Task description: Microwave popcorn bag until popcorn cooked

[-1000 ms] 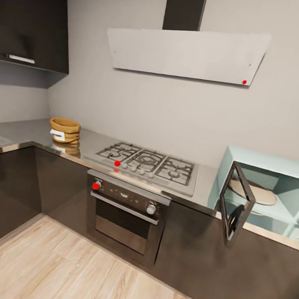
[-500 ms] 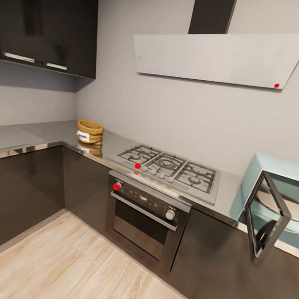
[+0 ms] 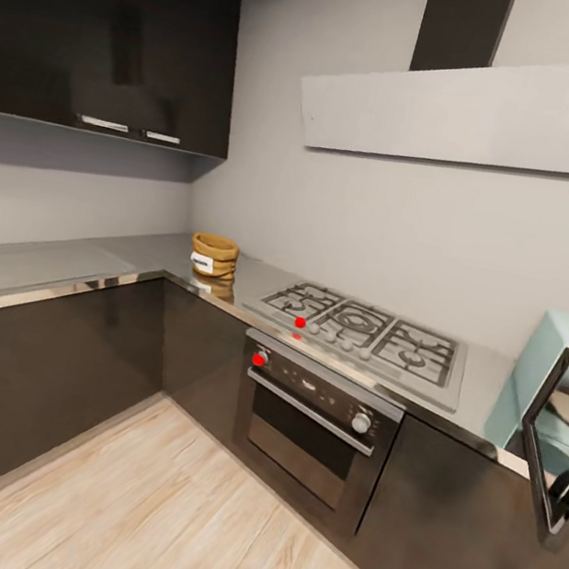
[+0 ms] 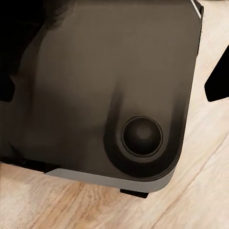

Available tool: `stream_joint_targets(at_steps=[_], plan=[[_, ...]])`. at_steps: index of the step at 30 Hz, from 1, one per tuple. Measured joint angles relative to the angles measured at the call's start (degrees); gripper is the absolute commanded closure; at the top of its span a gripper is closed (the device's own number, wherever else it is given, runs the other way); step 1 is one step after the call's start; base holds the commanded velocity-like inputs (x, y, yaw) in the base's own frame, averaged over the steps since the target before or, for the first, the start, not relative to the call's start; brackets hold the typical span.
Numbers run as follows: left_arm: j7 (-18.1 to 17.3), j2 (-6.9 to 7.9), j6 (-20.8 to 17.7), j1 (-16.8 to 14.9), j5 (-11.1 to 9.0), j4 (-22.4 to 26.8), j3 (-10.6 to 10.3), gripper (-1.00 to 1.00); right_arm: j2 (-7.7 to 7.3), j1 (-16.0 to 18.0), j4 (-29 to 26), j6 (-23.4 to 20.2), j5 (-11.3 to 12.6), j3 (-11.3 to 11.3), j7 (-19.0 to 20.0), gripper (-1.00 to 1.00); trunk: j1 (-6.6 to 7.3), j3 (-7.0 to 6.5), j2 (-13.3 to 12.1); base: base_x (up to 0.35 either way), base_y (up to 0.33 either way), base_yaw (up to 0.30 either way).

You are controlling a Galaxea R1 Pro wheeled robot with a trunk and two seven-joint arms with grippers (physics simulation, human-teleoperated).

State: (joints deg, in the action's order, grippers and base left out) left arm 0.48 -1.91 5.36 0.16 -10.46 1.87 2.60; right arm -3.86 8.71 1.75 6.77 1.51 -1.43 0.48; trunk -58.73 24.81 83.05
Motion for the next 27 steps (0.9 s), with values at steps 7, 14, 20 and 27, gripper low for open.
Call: stream_joint_targets(at_steps=[7,14,20,27], plan=[[0.0,0.0,0.0,0.0,0.0,0.0,0.0,-1.0,0.08,0.0,0.0,0.0,0.0,0.0,0.0,-1.0,0.0,0.0,0.0,0.0,0.0,0.275],[0.0,0.0,0.1,0.0,0.0,0.0,0.0,-1.0,0.1,0.0,0.0,0.1,0.0,0.0,0.0,-1.0,0.0,0.0,0.0,0.0,0.0,0.275],[0.0,0.0,0.1,0.0,-0.1,0.0,0.0,-1.0,0.07,0.0,-0.1,-0.1,0.1,0.0,-0.1,-1.0,0.0,-0.02,0.0,0.0,0.0,0.101],[0.0,0.0,0.1,0.0,0.0,0.1,0.0,-1.0,-0.09,0.0,-0.1,-0.2,-0.2,-0.1,0.1,-1.0,0.01,-0.02,0.0,0.021,0.0,0.001]])
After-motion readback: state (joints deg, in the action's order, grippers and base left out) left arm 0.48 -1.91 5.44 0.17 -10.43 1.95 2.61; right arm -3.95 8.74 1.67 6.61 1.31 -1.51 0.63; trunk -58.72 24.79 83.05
